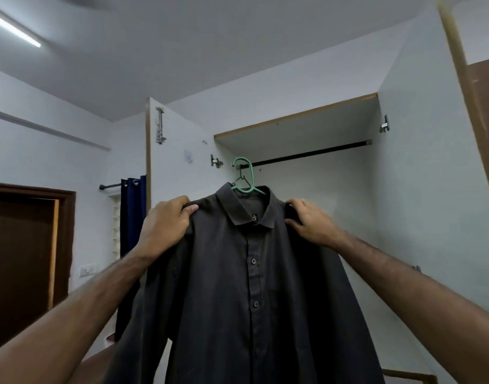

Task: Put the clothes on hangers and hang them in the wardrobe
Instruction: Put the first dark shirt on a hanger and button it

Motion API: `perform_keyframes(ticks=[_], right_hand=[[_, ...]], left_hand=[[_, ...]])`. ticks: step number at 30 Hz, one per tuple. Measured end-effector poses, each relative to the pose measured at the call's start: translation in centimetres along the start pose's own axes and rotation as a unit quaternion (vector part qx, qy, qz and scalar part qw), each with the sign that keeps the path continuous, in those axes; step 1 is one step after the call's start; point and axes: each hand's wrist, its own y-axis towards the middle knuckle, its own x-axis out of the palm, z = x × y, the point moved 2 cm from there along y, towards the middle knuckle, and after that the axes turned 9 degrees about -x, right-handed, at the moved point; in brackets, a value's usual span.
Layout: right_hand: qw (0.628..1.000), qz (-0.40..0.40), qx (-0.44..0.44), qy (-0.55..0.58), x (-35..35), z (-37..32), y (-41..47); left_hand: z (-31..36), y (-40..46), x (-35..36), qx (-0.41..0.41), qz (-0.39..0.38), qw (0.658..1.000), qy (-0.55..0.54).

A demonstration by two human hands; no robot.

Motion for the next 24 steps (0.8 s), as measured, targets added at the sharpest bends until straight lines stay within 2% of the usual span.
perform_keyframes(ticks=[3,8,17,24], right_hand=[[0.999,-0.023,-0.005,-0.040,2.4,5.4,2.3],[0.996,-0.074,-0.014,-0.045,6.2,14.0,8.1],[0.996,-0.049,-0.052,-0.059,16.8,22.1,17.8],[0.999,-0.007,-0.028,0.027,26.4,26.9,26.4]], left_hand=[[1.7,3.4,6.1,0.003,-0.002,1.000,0.016],[3.7,10.0,15.2,-0.020,0.001,0.999,0.027],[3.0,20.5,28.7,-0.028,-0.027,0.998,0.053],[0.2,28.8,38.3,-0.004,-0.039,0.997,0.067]])
